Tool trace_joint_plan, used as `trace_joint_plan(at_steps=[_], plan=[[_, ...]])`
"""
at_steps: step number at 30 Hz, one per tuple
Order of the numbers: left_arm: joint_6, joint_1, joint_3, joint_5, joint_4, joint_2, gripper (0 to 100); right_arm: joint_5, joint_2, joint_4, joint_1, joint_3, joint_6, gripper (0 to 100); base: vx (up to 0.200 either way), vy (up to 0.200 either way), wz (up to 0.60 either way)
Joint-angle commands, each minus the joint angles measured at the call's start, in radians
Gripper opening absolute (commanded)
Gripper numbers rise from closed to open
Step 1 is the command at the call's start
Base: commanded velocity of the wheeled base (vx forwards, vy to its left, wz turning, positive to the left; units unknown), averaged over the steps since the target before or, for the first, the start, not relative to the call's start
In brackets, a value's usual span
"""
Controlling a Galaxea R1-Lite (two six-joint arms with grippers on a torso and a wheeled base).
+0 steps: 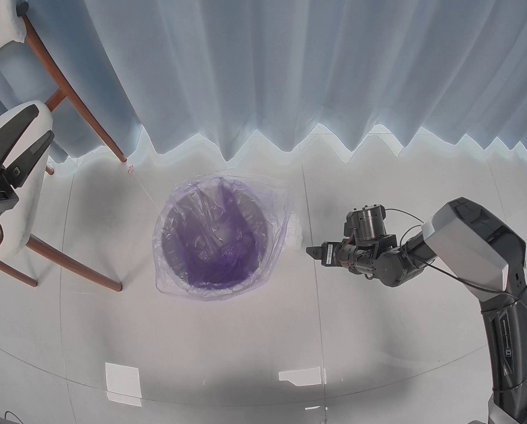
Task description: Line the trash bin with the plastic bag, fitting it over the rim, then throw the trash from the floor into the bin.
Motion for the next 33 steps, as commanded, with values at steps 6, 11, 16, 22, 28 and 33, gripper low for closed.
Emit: trace_joint_plan(at_steps=[6, 11, 16, 22, 28, 33], plan=[[0.003, 0.009, -0.015, -0.001, -0.006, -0.008, 100, -0.005, 0.181, -0.009, 0.038, -0.201, -0.002, 100, 0.133, 0.000, 0.00], [0.003, 0.010, -0.016, -0.003, -0.005, -0.013, 100, -0.003, 0.210, -0.003, 0.040, -0.282, -0.002, 100, 0.000, 0.000, 0.00], [0.003, 0.010, -0.015, -0.003, -0.005, -0.010, 100, -0.003, 0.294, 0.054, 0.054, -0.449, -0.002, 100, 0.000, 0.000, 0.00], [0.003, 0.016, -0.021, 0.002, -0.005, -0.008, 100, -0.003, 0.337, 0.134, 0.061, -0.530, -0.001, 100, 0.000, 0.000, 0.00], [0.002, 0.050, -0.016, -0.004, 0.004, -0.017, 100, -0.003, 0.337, 0.134, 0.083, -0.530, 0.001, 100, 0.000, 0.000, 0.00], [0.003, 0.049, -0.012, -0.017, 0.001, -0.020, 100, -0.003, 0.351, 0.134, 0.092, -0.530, 0.002, 100, 0.000, 0.000, 0.00]])
